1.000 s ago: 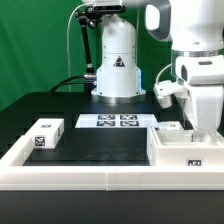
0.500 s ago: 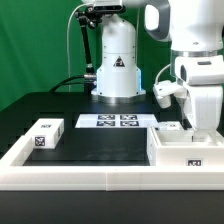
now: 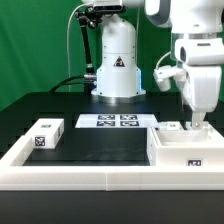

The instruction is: Assemble cabinet

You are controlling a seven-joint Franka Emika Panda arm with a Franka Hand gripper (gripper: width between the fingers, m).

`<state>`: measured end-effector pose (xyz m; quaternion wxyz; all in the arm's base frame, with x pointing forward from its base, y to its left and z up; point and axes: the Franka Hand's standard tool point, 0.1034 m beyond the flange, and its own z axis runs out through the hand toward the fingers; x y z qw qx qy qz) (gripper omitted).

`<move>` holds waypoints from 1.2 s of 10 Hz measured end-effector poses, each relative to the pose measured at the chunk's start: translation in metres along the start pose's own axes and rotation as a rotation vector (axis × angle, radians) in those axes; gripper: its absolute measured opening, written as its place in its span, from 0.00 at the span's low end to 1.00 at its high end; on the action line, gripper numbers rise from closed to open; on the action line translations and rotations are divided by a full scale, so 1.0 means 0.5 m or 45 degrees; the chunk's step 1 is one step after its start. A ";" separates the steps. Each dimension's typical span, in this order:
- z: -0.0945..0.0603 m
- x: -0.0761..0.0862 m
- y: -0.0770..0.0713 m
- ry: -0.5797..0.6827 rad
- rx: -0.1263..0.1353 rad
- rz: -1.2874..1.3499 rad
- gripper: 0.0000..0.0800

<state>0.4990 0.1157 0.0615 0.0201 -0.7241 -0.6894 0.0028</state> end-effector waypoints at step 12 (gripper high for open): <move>0.011 0.060 -0.122 0.003 0.041 0.086 1.00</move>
Offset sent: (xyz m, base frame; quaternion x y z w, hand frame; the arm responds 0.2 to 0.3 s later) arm 0.0000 0.0000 0.0000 0.0000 0.0000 0.0000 1.0000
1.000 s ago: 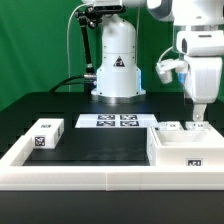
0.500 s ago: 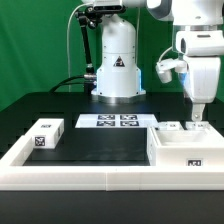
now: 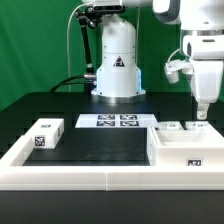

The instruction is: Assemble cabinet

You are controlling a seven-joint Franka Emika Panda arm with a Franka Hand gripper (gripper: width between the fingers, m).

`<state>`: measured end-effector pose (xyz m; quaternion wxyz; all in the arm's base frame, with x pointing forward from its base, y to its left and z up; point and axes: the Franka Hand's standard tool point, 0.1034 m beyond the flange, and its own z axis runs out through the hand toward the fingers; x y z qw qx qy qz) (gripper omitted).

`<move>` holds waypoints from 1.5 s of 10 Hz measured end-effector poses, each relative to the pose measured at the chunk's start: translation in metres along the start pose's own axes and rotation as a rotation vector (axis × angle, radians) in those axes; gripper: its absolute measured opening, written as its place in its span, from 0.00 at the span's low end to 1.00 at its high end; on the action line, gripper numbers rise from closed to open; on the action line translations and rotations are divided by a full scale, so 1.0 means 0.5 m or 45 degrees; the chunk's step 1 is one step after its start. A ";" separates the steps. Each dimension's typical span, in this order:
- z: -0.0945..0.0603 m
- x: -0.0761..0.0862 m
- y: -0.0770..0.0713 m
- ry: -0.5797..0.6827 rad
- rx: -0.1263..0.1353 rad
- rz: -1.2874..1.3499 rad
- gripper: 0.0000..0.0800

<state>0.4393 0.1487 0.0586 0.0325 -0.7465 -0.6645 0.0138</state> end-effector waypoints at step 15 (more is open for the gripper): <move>0.094 0.021 -0.051 0.040 0.066 0.000 0.26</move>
Offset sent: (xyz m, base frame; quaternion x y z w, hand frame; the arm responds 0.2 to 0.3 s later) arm -0.0166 0.0120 -0.0185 -0.0086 0.0262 0.0113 0.9996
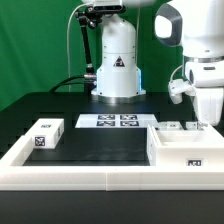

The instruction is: Assemble cabinet

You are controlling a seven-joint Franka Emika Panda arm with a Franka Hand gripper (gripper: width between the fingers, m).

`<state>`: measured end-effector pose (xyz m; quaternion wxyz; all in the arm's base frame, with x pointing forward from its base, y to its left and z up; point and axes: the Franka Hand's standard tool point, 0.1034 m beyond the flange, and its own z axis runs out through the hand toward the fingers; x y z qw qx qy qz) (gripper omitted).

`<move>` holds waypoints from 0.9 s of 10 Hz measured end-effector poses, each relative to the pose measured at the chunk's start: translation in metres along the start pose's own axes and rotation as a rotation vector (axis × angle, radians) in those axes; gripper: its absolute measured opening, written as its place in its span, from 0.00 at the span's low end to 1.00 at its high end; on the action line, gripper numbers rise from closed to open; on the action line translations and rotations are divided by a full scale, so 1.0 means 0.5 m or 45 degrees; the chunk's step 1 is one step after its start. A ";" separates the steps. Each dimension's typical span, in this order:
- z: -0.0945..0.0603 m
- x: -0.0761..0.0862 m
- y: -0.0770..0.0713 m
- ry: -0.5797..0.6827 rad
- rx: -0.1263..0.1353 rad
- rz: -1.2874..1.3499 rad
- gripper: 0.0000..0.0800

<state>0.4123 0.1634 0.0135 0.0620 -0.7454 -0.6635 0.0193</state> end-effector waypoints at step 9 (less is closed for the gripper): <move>-0.079 -0.011 0.017 -0.021 -0.069 0.034 0.09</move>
Offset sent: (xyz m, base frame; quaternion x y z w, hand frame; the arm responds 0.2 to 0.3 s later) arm 0.0017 -0.0012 0.0062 0.0024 -0.0096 0.0045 0.9999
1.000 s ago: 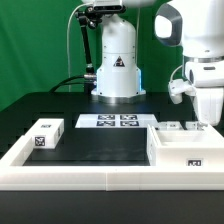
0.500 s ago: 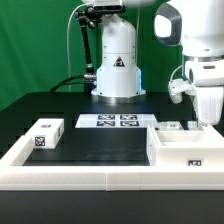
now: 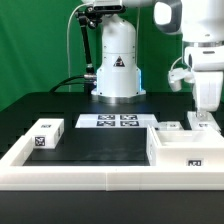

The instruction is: Assemble cabinet

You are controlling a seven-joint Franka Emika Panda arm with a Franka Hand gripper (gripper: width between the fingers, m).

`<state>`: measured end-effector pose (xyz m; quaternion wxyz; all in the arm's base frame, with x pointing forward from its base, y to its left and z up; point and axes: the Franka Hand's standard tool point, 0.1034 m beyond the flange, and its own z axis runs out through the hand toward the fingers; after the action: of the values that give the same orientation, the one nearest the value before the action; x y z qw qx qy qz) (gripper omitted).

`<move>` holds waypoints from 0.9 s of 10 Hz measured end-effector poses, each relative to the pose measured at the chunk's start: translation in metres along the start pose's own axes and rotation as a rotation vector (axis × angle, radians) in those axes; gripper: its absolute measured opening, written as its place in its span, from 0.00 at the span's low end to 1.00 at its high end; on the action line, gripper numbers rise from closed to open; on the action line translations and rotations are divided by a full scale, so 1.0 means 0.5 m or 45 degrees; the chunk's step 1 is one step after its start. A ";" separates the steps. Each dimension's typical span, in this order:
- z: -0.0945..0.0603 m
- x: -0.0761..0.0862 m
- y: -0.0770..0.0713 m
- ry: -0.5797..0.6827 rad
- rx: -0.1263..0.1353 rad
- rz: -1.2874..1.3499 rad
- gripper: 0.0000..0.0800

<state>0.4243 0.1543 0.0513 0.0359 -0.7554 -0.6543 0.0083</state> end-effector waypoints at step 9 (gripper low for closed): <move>-0.029 -0.057 0.039 -0.007 -0.024 0.013 0.09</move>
Offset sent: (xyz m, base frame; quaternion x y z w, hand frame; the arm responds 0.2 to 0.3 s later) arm 0.0144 -0.0250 0.0026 0.0055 0.0037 -0.0353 0.9994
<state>0.4402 0.1228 0.0634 0.0270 -0.7590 -0.6505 0.0045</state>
